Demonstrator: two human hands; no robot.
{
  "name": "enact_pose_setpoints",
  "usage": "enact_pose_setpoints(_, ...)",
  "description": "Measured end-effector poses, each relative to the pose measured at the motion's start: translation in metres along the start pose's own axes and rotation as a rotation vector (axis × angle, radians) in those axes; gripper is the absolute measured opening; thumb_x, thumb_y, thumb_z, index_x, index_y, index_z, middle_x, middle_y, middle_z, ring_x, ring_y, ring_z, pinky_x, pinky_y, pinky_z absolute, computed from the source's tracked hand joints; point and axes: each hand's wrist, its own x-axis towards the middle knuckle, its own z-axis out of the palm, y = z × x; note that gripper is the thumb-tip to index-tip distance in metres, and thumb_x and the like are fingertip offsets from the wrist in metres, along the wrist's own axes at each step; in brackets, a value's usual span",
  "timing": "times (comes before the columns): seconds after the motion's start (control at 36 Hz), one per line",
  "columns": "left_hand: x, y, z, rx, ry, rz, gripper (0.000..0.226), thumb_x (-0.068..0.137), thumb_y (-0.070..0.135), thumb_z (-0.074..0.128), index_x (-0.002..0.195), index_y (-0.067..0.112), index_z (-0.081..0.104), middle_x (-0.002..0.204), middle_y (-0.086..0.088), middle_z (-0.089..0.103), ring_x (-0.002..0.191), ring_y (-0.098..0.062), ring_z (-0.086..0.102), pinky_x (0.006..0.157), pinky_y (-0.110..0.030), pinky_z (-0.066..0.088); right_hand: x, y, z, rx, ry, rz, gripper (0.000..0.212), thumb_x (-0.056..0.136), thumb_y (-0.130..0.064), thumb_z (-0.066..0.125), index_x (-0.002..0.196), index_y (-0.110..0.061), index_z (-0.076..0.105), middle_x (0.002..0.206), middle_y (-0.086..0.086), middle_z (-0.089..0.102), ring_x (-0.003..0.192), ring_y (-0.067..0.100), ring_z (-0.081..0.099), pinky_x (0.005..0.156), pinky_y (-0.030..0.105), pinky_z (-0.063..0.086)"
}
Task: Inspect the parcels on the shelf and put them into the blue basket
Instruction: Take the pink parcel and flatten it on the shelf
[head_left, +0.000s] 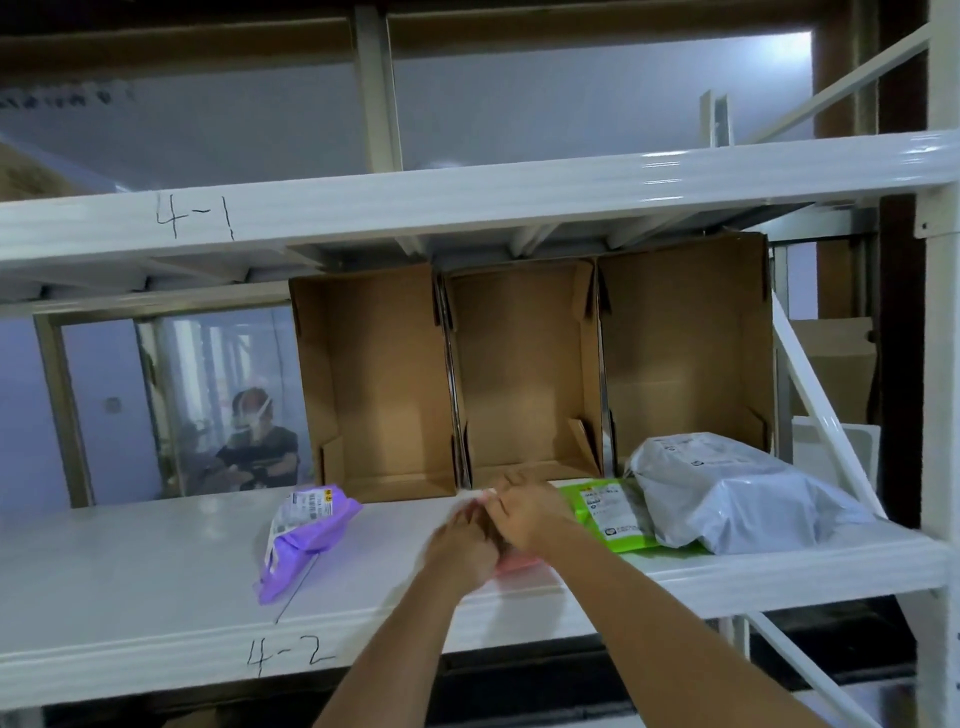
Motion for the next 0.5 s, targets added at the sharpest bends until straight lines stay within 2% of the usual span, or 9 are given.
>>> enact_pose_setpoints(0.06, 0.002, -0.004, 0.0, 0.084, -0.059, 0.114, 0.063, 0.094, 0.044, 0.05, 0.148, 0.019, 0.03, 0.148, -0.007, 0.038, 0.133, -0.023, 0.038, 0.109, -0.036, 0.037, -0.003, 0.001, 0.011, 0.006, -0.045, -0.033, 0.051, 0.106, -0.038, 0.02, 0.146, -0.012, 0.038, 0.156, 0.007, 0.032, 0.141, 0.023, 0.033, 0.107, 0.033, 0.031)
enact_pose_setpoints(0.11, 0.003, -0.009, 0.002, 0.103, -0.083, 0.149, 0.08, 0.09, 0.047, 0.056, 0.153, 0.021, 0.015, 0.159, -0.005, 0.017, 0.144, -0.023, 0.022, 0.116, -0.039, 0.027, -0.008, 0.002, 0.027, 0.078, -0.103, -0.031, 0.053, 0.106, -0.04, 0.017, 0.15, -0.015, 0.032, 0.16, 0.004, 0.025, 0.147, 0.017, 0.021, 0.115, 0.032, 0.025)
enact_pose_setpoints(0.22, 0.006, -0.01, 0.001, 0.107, -0.121, 0.129, 0.088, 0.09, 0.047, 0.056, 0.155, 0.02, 0.003, 0.162, -0.006, 0.0, 0.149, -0.022, 0.005, 0.121, -0.041, 0.016, -0.006, 0.005, 0.033, 0.187, -0.19, 0.018, 0.055, 0.105, -0.041, 0.013, 0.153, -0.017, 0.027, 0.161, 0.002, 0.019, 0.149, 0.014, 0.014, 0.12, 0.032, 0.017)
enact_pose_setpoints(0.31, 0.004, -0.007, -0.002, 0.102, -0.134, 0.142, 0.09, 0.09, 0.048, 0.057, 0.155, 0.02, 0.001, 0.162, -0.005, 0.002, 0.149, -0.021, 0.004, 0.121, -0.041, 0.014, -0.003, 0.006, 0.036, 0.207, -0.211, 0.011, 0.054, 0.106, -0.039, 0.012, 0.153, -0.015, 0.026, 0.16, 0.004, 0.024, 0.148, 0.014, 0.016, 0.121, 0.03, 0.013)
enact_pose_setpoints(0.36, 0.004, -0.005, -0.002, 0.104, -0.148, 0.159, 0.087, 0.091, 0.046, 0.057, 0.155, 0.018, 0.006, 0.161, -0.006, 0.007, 0.148, -0.021, 0.007, 0.121, -0.037, 0.012, 0.0, 0.009, 0.042, 0.207, -0.232, 0.029, 0.054, 0.106, -0.038, 0.011, 0.151, -0.015, 0.03, 0.156, 0.006, 0.032, 0.145, 0.017, 0.023, 0.12, 0.032, 0.016)
enact_pose_setpoints(0.42, 0.001, -0.001, -0.007, 0.092, -0.15, 0.164, 0.081, 0.091, 0.044, 0.058, 0.154, 0.018, 0.015, 0.159, -0.007, 0.018, 0.146, -0.022, 0.018, 0.12, -0.033, 0.015, 0.002, 0.011, 0.045, 0.195, -0.241, 0.048, 0.056, 0.105, -0.039, 0.01, 0.147, -0.014, 0.038, 0.151, 0.008, 0.041, 0.14, 0.02, 0.032, 0.117, 0.034, 0.022)
enact_pose_setpoints(0.5, 0.002, 0.0, -0.009, 0.039, -0.151, 0.113, 0.072, 0.089, 0.045, 0.06, 0.149, 0.019, 0.03, 0.15, -0.006, 0.037, 0.134, -0.022, 0.037, 0.114, -0.032, 0.029, 0.005, 0.01, 0.047, 0.205, -0.229, 0.076, 0.06, 0.104, -0.042, 0.01, 0.141, -0.012, 0.048, 0.144, 0.009, 0.048, 0.134, 0.021, 0.039, 0.114, 0.034, 0.028)
